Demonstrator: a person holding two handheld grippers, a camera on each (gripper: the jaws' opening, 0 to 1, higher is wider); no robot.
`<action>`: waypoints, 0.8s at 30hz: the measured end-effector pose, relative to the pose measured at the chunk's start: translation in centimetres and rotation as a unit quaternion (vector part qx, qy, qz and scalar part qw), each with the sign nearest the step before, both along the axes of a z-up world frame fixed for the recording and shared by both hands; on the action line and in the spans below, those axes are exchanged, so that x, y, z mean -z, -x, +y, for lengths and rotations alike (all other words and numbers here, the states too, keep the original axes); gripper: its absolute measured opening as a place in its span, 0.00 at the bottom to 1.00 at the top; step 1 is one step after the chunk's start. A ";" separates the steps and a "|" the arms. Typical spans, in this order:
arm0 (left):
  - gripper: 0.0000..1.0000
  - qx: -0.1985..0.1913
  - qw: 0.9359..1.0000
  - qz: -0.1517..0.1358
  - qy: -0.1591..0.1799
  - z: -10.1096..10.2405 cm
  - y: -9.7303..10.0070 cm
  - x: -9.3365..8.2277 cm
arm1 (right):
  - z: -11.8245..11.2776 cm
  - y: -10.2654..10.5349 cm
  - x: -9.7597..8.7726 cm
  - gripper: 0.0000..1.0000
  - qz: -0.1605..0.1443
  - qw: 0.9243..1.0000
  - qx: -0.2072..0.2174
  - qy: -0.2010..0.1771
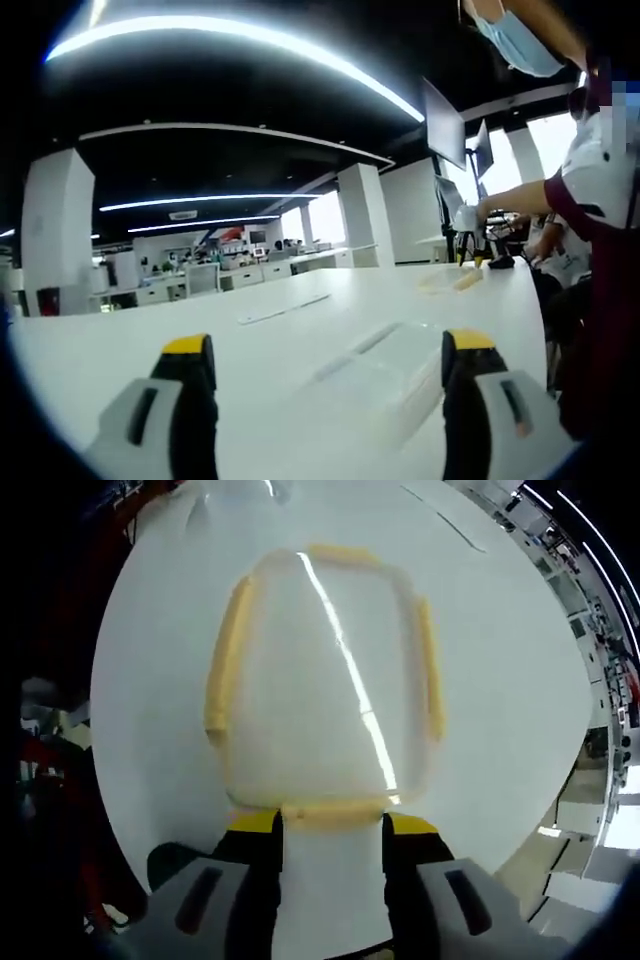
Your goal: Snap each plastic latch of the storage box into its locked position after aligning the lid with the box until every specified latch is closed and the lid sits flush.
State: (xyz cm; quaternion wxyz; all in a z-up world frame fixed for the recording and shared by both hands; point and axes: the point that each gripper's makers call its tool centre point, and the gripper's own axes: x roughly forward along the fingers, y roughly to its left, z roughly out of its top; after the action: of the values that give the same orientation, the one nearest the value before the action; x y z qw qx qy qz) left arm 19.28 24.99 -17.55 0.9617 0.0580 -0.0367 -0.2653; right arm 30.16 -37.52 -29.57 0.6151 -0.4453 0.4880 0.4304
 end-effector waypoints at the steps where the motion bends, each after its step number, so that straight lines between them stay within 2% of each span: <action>1: 0.92 -0.001 1.000 0.001 0.000 0.0 0.0 0.1 | 0.0 0.0 0.0 0.38 0.001 1.000 0.000 0.002; 18: 0.92 -0.002 1.000 -0.001 0.002 0.0 -0.1 0.1 | -0.1 -0.7 0.1 0.38 0.000 1.000 -0.023 0.011; 24: 0.92 0.000 1.000 0.001 0.004 -0.2 -0.3 0.2 | 0.1 -0.3 0.1 0.38 0.000 1.000 -0.026 0.012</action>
State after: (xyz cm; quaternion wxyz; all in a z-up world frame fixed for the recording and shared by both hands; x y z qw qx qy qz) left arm 19.53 24.81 -17.76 0.9620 0.0544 -0.0370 -0.2649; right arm 30.44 -37.39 -29.63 0.5981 -0.4650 0.4820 0.4401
